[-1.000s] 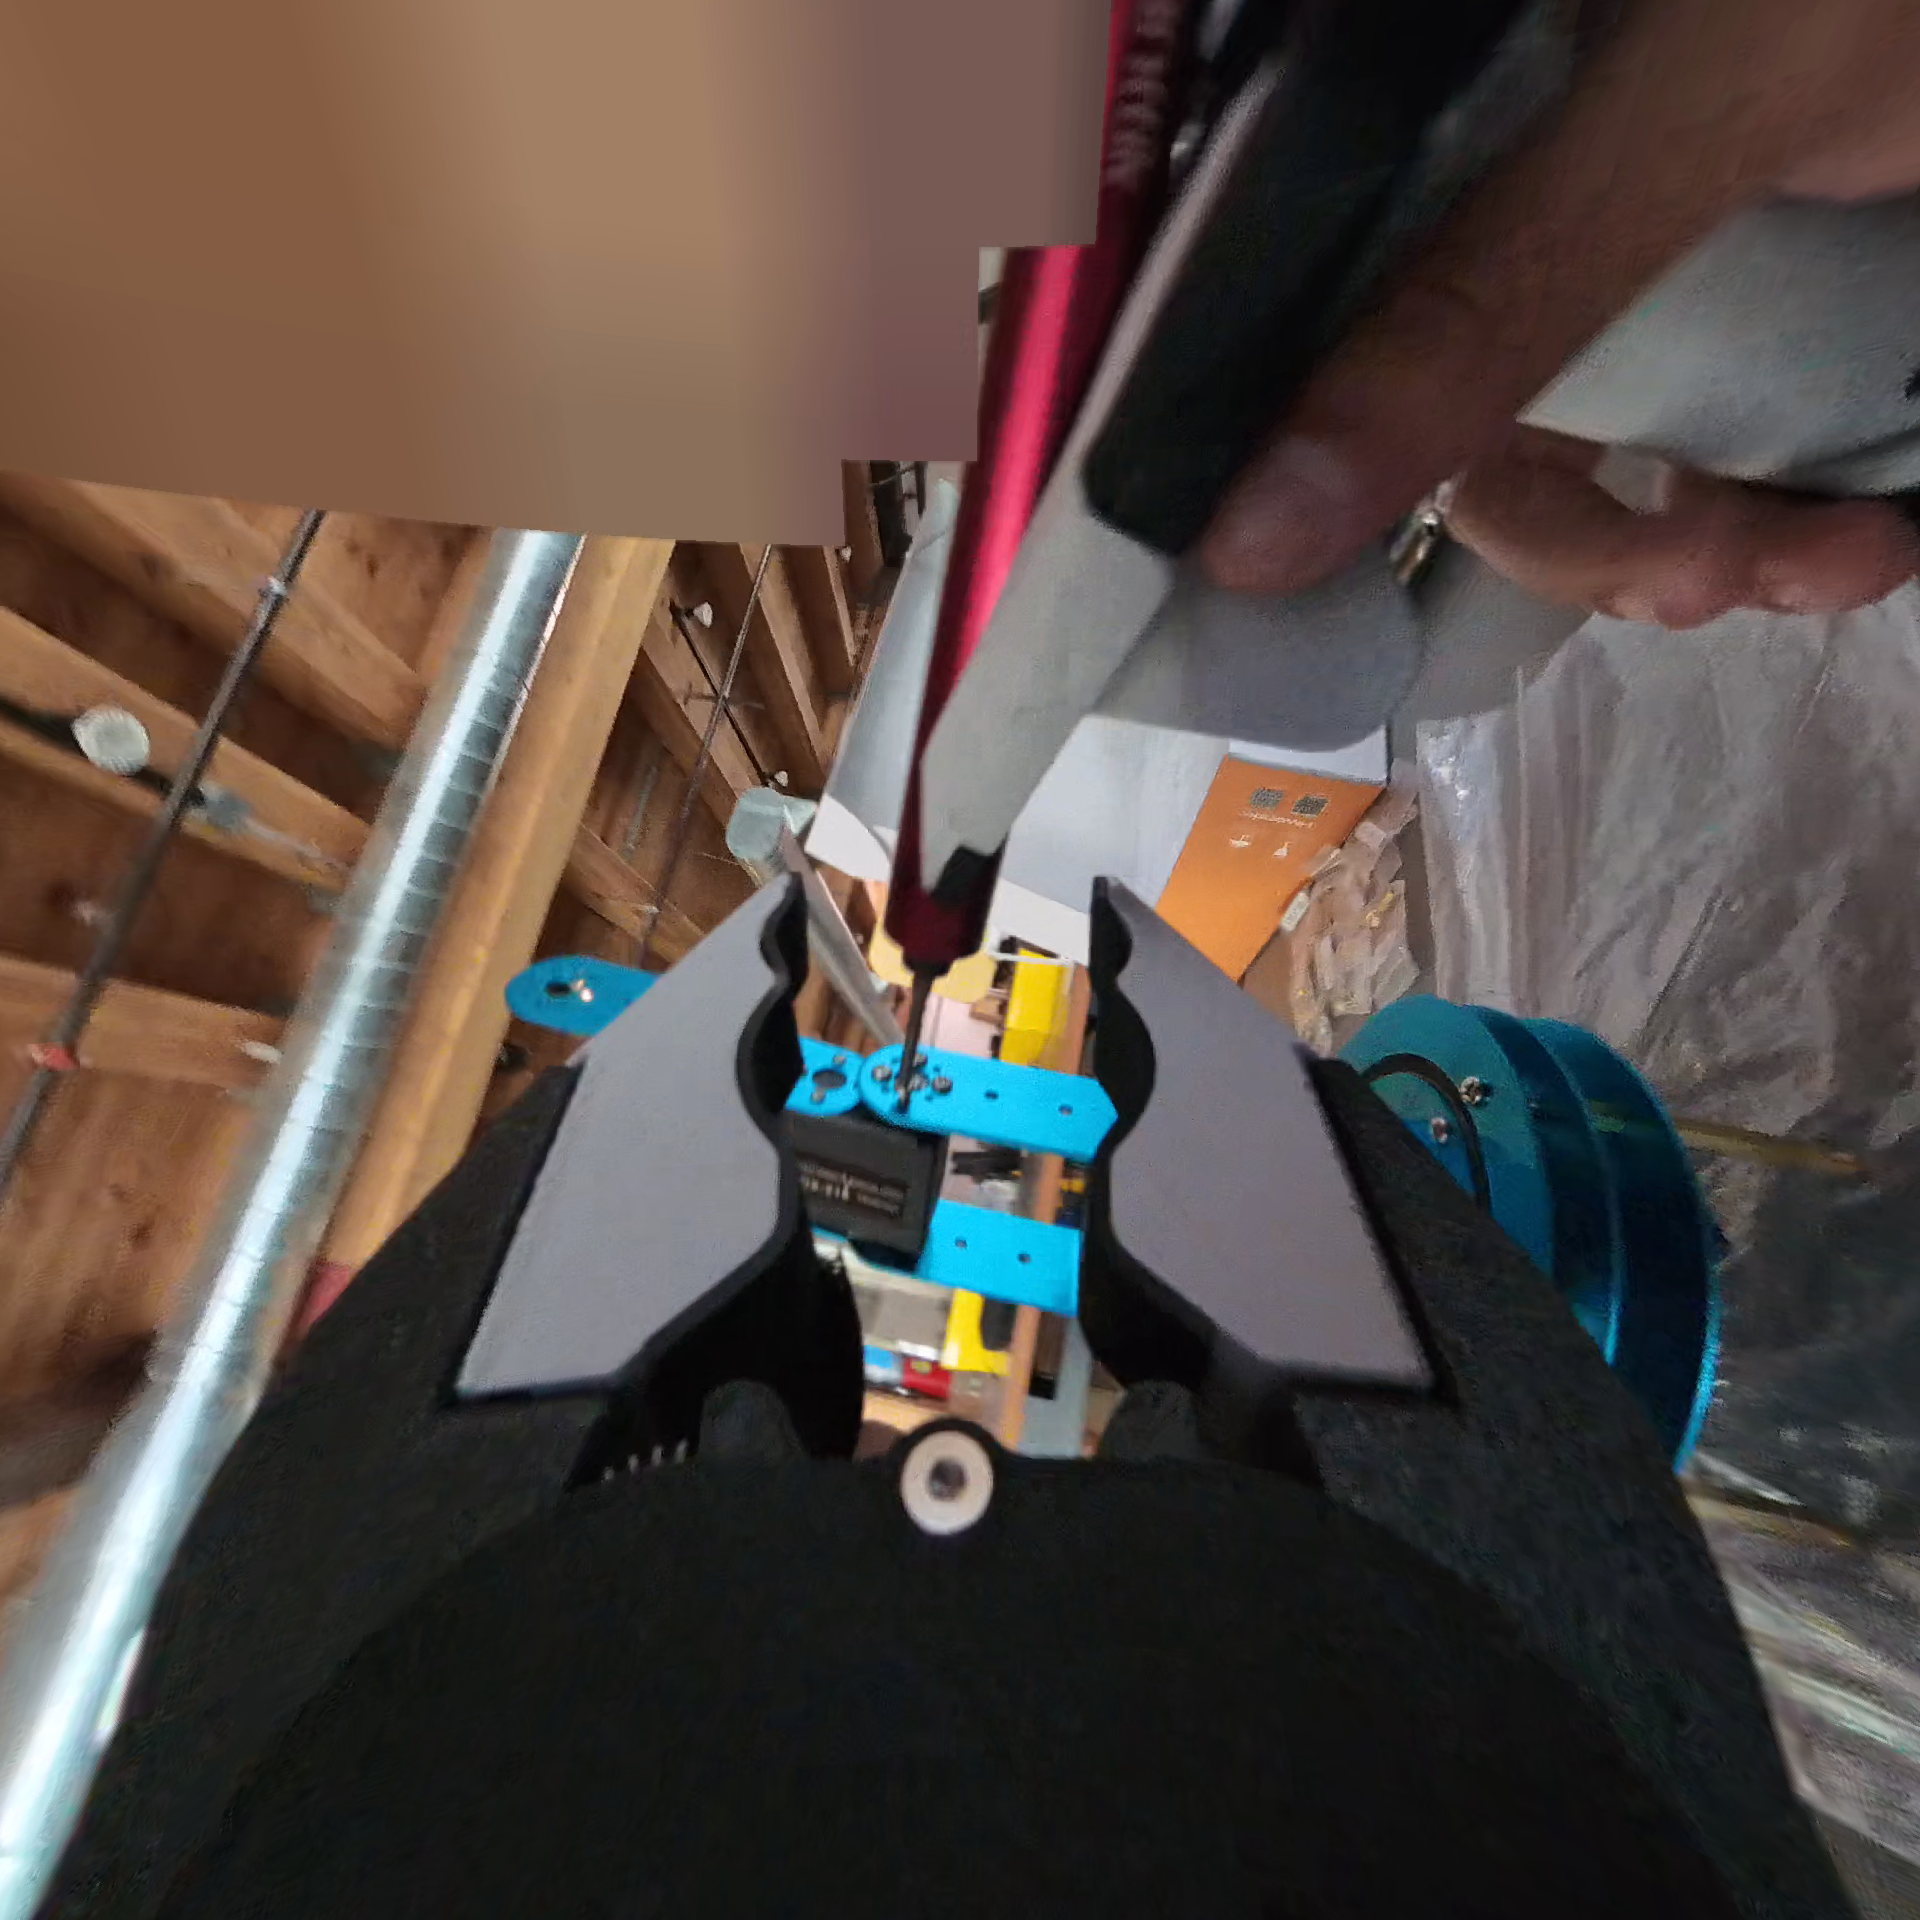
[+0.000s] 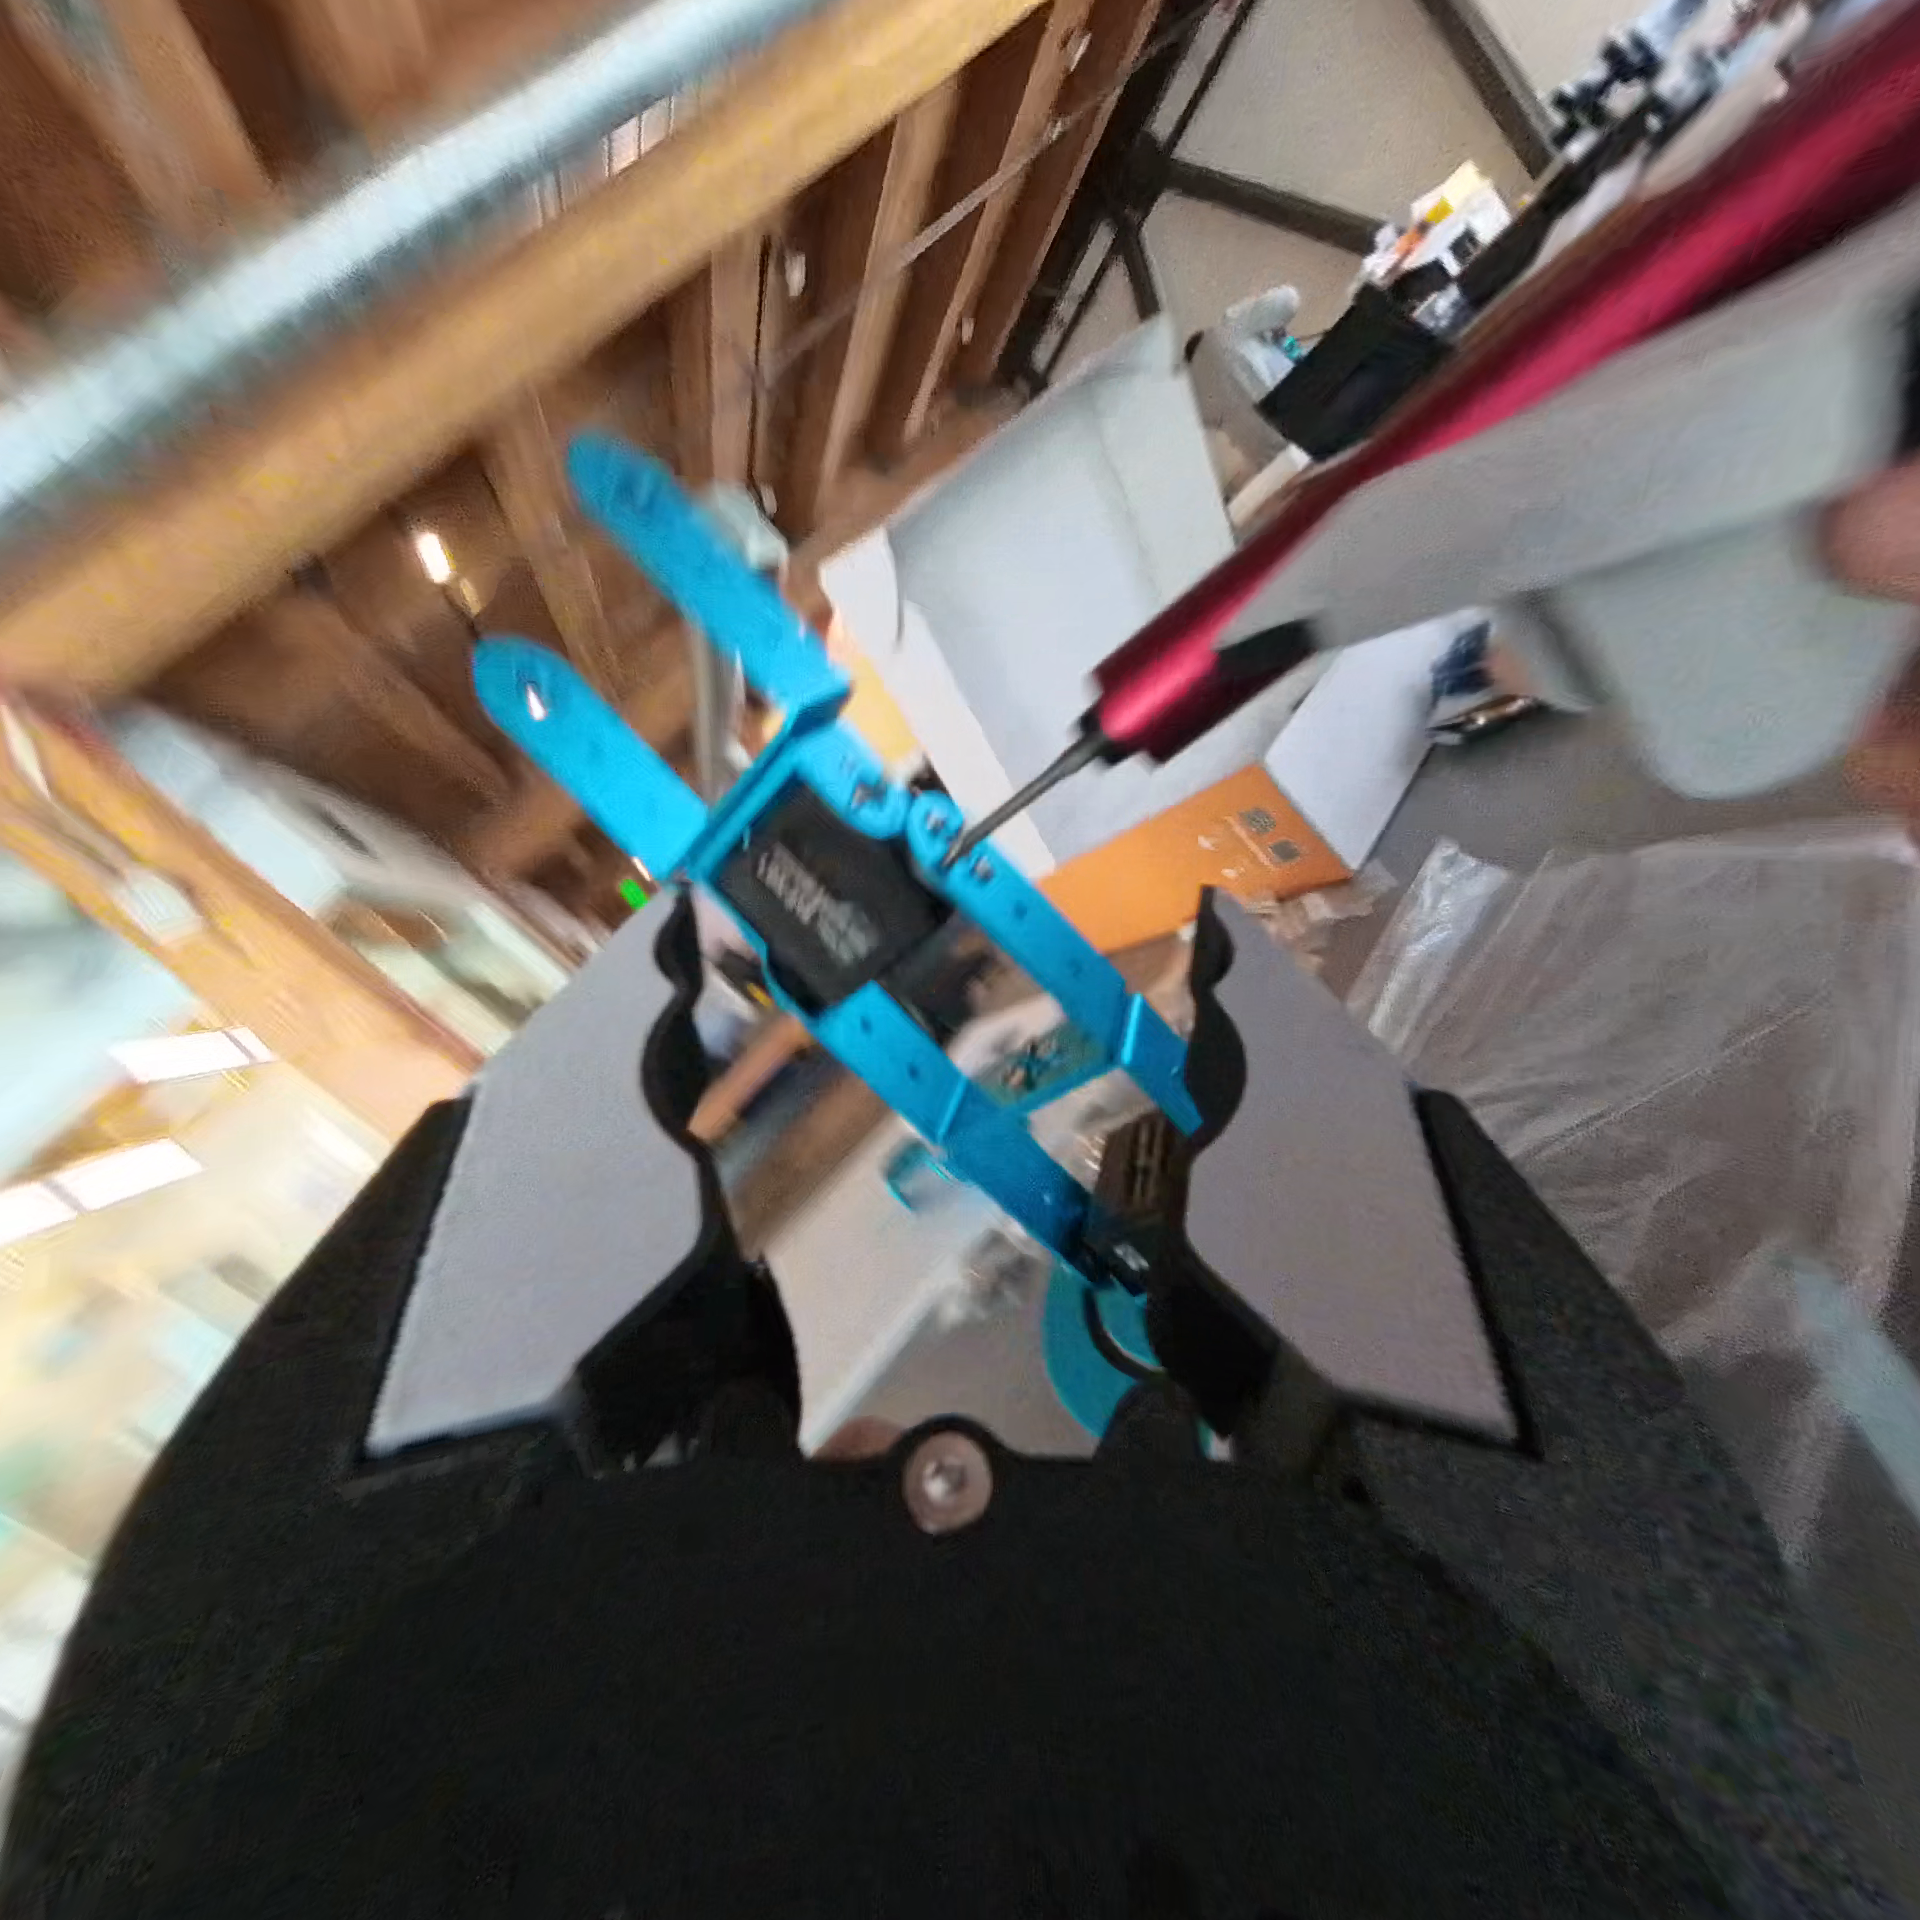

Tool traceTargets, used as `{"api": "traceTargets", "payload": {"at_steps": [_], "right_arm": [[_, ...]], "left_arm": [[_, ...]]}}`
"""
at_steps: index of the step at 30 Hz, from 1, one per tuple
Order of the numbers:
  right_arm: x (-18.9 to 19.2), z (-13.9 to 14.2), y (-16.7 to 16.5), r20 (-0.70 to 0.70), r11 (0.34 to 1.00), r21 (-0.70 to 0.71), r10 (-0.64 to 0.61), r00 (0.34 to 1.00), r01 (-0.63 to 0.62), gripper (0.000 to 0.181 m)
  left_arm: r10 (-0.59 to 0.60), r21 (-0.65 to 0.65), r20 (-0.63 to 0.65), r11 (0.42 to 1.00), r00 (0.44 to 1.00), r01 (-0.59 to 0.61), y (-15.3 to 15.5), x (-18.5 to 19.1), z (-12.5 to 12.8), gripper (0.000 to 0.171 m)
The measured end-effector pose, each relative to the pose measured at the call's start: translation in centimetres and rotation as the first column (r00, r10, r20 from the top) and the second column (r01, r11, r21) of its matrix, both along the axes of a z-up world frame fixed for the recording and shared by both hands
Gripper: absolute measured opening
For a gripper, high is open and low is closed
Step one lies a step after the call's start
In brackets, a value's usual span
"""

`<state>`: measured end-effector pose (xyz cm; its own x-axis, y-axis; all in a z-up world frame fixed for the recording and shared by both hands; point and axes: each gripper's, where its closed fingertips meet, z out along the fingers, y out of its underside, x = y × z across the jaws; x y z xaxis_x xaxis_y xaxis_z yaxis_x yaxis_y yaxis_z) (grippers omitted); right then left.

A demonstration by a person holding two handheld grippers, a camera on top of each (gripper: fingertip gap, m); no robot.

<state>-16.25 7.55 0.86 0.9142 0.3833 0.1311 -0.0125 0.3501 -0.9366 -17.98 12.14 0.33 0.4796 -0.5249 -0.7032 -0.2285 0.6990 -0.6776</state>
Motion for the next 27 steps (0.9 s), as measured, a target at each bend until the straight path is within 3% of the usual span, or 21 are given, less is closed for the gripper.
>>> {"api": "traceTargets", "payload": {"at_steps": [2, 5, 6, 7, 9, 27], "right_arm": [[-0.1, 0.0, 0.0, 0.000, 1.000, 0.002, -0.001, 1.000, 0.001, 0.020], [-0.1, -0.1, 0.0, -0.010, 1.000, 0.005, -0.001, 1.000, 0.001, 0.020], [-0.2, -0.1, 0.1, -0.013, 1.000, 0.005, 0.002, 1.000, -0.002, 0.021], [-0.2, -0.1, 0.1, -0.016, 1.000, 0.002, 0.005, 1.000, -0.005, 0.021], [-0.4, -0.2, 0.2, -0.023, 1.000, -0.002, 0.014, 1.000, -0.014, 0.020], [-0.6, -0.3, 0.3, -0.025, 0.999, 0.045, -0.020, 0.999, 0.021, 0.021]], "left_arm": [[-0.019, -0.229, 0.052, 0.973, 0.998, 0.030, 2.1, -0.1, -0.6, 0.103], [-0.103, -0.470, 0.112, 0.871, 0.988, 0.144, 4.1, 0.7, -1.1, 0.103], [-0.136, -0.519, 0.126, 0.835, 0.983, 0.182, 4.4, 1.0, -1.2, 0.098], [-0.186, -0.550, 0.135, 0.803, 0.973, 0.230, 4.2, 1.3, -1.3, 0.081], [-0.225, -0.557, 0.134, 0.789, 0.965, 0.261, 4.0, 1.6, -1.4, 0.070], [-0.185, -0.516, 0.189, 0.817, 0.964, 0.258, 4.2, 1.1, -1.4, 0.068]]}}
